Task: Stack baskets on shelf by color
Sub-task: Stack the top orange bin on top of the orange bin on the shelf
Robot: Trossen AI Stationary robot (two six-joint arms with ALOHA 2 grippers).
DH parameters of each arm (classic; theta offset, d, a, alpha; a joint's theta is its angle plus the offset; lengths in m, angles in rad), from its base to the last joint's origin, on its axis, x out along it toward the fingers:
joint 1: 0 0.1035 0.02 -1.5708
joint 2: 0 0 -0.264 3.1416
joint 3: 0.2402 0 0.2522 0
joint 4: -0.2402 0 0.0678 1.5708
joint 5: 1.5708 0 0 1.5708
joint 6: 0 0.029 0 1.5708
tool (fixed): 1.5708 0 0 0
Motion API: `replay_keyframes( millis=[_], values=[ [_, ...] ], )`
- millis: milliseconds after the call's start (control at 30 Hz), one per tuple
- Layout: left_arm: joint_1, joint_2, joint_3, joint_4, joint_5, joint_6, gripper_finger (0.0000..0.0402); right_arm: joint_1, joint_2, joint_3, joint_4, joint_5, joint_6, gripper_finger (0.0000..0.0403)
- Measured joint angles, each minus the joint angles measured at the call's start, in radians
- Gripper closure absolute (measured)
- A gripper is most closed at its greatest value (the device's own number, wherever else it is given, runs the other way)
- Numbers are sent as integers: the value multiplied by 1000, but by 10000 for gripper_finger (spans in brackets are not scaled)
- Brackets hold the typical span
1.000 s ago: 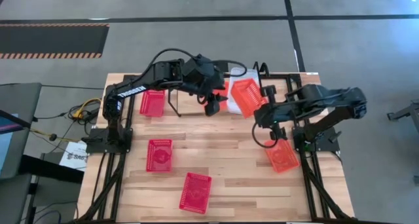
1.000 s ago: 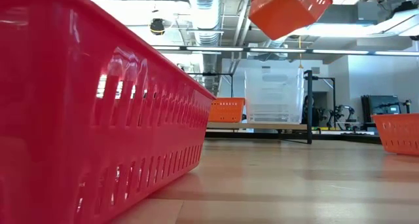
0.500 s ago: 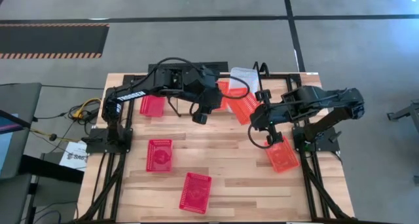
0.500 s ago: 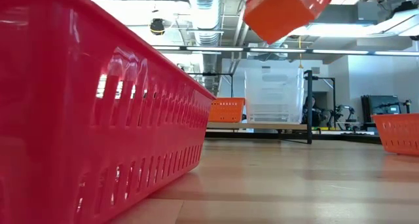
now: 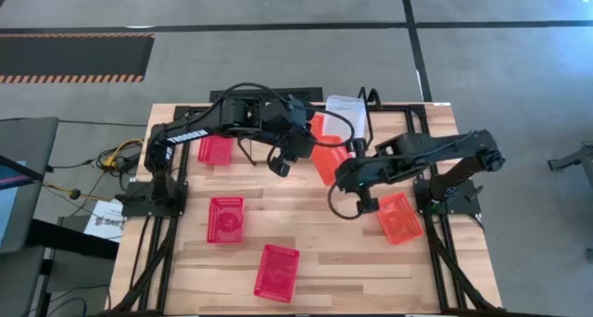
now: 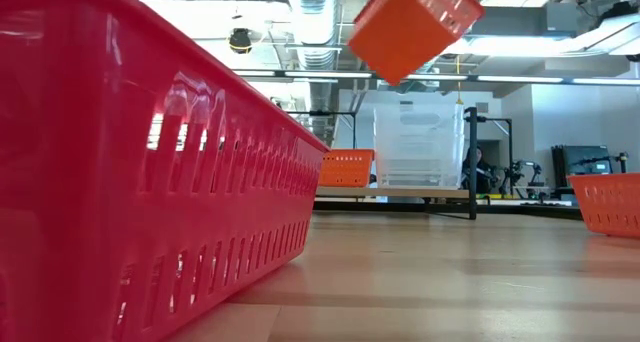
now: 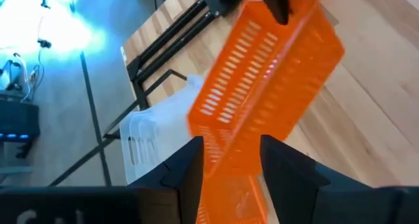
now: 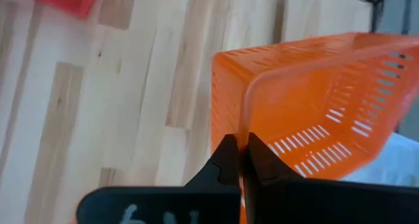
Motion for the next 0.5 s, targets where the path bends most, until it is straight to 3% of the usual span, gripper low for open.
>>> replay_keyframes(
  millis=[200,300,400,500],
  values=[
    [0,0,1,8,23,-56,271,0,70,2,0,1,-24,402],
    [0,-1,-8,0,82,-103,269,0,72,1,-2,1,-27,402],
    [-3,-2,-56,-2,150,-124,264,0,72,1,13,1,-28,402],
    [-15,-1,-120,-7,138,-115,255,3,59,2,47,1,-23,402]
  ],
)
